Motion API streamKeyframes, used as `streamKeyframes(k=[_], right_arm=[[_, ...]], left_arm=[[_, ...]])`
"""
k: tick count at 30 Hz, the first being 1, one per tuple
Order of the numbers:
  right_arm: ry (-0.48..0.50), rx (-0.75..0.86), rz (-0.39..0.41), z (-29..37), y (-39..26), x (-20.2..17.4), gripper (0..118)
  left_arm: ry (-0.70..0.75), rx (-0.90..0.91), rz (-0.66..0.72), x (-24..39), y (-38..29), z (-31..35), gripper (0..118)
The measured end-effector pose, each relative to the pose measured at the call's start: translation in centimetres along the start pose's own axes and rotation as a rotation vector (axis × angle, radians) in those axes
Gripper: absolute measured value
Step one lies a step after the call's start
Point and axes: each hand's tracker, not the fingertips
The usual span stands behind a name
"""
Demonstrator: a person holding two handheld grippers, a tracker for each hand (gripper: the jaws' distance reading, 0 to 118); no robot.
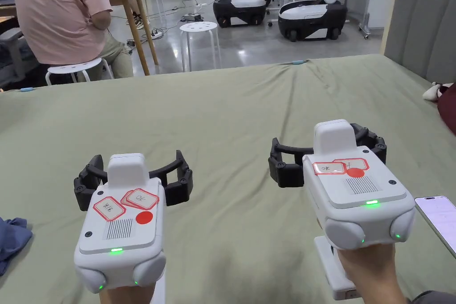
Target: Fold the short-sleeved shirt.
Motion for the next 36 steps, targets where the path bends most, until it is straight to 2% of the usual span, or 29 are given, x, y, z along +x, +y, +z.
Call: streamKeyframes(k=[7,19,24,26,28,32,36], right_arm=[[0.005,0.004,-0.023,0.1,0.1,0.3,118],[-0.013,0.008,-0.017,0.1,0.1,0.4,118],[-0.019,-0.037,-0.027,-0.1,0.3,0.2,118],[-0.003,-0.045,-0.055,-0.1,0.5,0.2,118],[0.032,-0.051,-0.117,0.1,0.8,0.3,118],[0.000,-0.047,-0.237,0.8,1.8,0.1,118],[0.024,-0.135,-0.356,0.6,2.4,0.6,118]], left_arm=[[0.003,0.001,0.002,0.1,0.0,-0.1,118],[-0.015,0.000,0.002,0.2,0.1,-0.1,118],[0.003,-0.001,-0.005,0.2,-0.1,0.1,118],[0.005,0.006,-0.001,0.1,-0.1,0.2,118],[0.004,0.008,0.001,0.0,-0.1,0.2,118],[0.015,0.009,0.007,-0.2,0.1,0.1,118],[0.027,0.001,0.016,-0.2,0.1,0.1,118]])
